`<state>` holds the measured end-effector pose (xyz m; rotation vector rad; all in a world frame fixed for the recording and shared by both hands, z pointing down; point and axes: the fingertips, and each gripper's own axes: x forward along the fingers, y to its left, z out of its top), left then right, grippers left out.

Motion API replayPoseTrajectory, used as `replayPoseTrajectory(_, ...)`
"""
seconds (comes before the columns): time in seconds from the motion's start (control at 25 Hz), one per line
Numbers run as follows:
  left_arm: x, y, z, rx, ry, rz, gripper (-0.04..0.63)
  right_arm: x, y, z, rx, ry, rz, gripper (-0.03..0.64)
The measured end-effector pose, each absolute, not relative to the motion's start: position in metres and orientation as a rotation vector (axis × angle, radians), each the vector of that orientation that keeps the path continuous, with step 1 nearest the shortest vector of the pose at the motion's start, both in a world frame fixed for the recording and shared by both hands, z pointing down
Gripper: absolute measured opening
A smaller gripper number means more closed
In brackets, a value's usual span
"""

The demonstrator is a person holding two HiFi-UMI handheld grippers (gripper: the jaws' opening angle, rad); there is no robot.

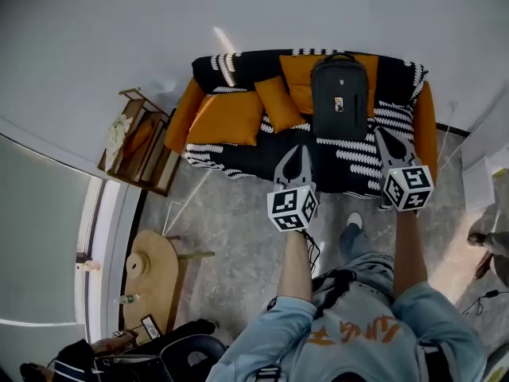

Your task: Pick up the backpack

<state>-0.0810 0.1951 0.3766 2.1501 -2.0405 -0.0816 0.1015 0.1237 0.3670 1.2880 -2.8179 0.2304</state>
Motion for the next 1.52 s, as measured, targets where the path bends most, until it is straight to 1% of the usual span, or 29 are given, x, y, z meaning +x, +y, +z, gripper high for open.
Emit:
replayPoseTrajectory(0.2,-0.077,0.119,0.411,2.085,-2.002,0.016,0.023,0.104,0.031,0.401,1.284,-2.784,0.395,0.031)
replayPoseTrajectory(0.4,-0.095,0.06,0.416,2.006,-2.021,0.025,0.023,0.08,-0.025,0.405,1.176,-2.834,0.435,0.031)
replayPoseTrajectory(0.56,-0.082,0.017,0.417,2.052,-1.994,0.067,0.022,0.091,-0.072,0.411,1.218,-2.82,0.485,0.031)
replayPoseTrajectory(0.68,-0.081,0.0,0.423,2.047,-1.989,0.096,0.023,0.096,-0.091,0.418,1.231,-2.808,0.516,0.031)
replayPoseTrajectory(0.88,-0.093,-0.019,0.426,2.018,-1.994,0.093,0.023,0.08,-0.105,0.423,1.175,-2.807,0.522,0.031)
replayPoseTrajectory(1.08,-0.095,-0.039,0.446,1.997,-1.948,0.126,0.022,0.078,-0.115,0.445,1.164,-2.752,0.556,0.031)
replayPoseTrajectory(1.32,-0.09,-0.086,0.484,2.028,-1.835,0.18,0.023,0.084,-0.147,0.48,1.241,-2.655,0.607,0.031)
replayPoseTrajectory(1.52,-0.09,-0.143,0.487,2.101,-1.746,0.189,0.023,0.082,-0.191,0.477,1.321,-2.609,0.6,0.031)
